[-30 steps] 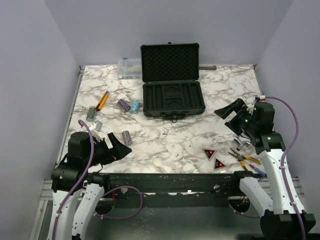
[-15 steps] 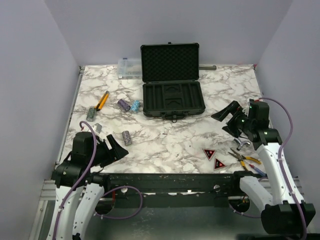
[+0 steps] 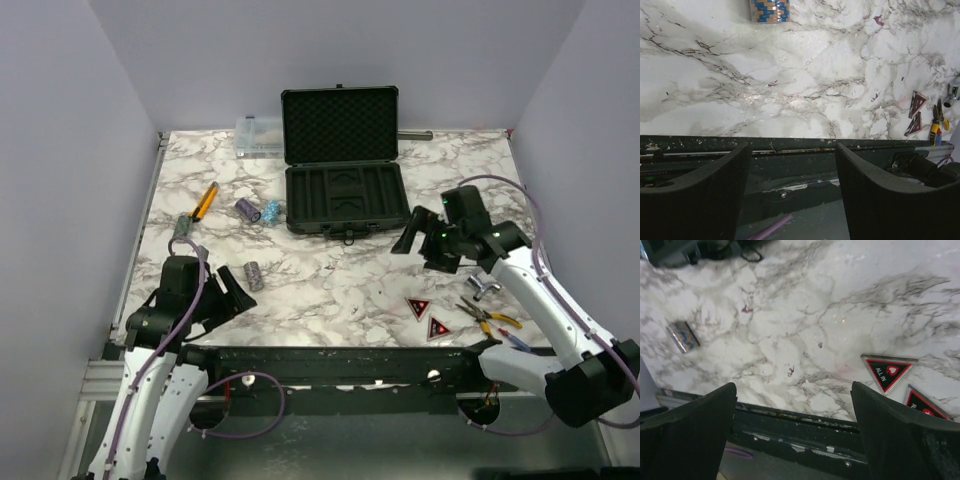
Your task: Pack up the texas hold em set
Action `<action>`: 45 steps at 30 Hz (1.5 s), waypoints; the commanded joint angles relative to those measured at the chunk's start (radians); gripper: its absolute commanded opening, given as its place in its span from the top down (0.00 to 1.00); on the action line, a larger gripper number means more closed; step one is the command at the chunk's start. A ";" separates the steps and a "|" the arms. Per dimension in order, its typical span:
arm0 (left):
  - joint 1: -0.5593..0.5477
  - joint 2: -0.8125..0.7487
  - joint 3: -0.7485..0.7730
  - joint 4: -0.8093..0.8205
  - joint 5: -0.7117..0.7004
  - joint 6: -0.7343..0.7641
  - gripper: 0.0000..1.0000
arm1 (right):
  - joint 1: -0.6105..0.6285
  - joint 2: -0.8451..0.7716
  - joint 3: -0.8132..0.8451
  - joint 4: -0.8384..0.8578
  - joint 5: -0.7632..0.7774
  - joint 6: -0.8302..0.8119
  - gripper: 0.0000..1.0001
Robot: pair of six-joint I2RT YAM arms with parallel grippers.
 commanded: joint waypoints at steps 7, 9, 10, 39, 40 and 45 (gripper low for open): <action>-0.003 0.197 0.058 0.154 -0.039 -0.020 0.33 | 0.329 0.160 0.129 -0.063 0.246 0.098 0.00; -0.003 0.241 0.068 0.176 -0.054 0.007 0.33 | 0.348 0.178 0.144 -0.067 0.258 0.085 0.00; -0.003 0.266 0.071 0.187 -0.059 0.015 0.33 | 0.350 0.180 0.147 -0.067 0.259 0.079 0.00; -0.003 0.659 0.138 0.356 -0.016 0.182 0.44 | 0.344 0.692 0.569 0.139 0.269 -0.045 0.24; -0.003 0.657 0.135 0.358 -0.018 0.185 0.44 | 0.343 0.737 0.609 0.139 0.268 -0.040 0.27; -0.003 0.686 0.147 0.359 0.004 0.236 0.44 | 0.332 0.879 0.702 0.149 0.289 -0.020 0.35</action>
